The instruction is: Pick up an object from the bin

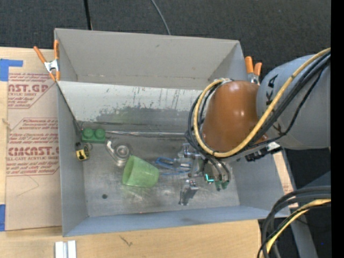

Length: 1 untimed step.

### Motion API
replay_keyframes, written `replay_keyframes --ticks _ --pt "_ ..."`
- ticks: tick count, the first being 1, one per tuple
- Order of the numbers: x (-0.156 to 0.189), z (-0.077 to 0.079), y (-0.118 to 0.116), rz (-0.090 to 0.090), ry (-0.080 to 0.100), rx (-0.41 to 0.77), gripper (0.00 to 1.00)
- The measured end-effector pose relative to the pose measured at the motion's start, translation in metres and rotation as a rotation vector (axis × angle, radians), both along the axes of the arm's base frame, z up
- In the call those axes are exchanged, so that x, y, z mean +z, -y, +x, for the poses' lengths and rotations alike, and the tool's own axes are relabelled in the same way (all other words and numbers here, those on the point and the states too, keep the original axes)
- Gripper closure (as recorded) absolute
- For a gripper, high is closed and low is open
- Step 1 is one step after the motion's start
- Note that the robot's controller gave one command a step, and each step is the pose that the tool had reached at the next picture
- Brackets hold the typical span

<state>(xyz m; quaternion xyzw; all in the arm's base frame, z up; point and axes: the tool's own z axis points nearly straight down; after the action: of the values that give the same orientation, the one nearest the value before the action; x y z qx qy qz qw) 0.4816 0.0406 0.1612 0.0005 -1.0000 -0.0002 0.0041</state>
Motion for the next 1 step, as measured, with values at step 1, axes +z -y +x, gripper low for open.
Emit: replay_keyframes --ticks 1 --pt "-0.0909 0.0461 -0.0260 0.002 0.018 -0.074 0.00"
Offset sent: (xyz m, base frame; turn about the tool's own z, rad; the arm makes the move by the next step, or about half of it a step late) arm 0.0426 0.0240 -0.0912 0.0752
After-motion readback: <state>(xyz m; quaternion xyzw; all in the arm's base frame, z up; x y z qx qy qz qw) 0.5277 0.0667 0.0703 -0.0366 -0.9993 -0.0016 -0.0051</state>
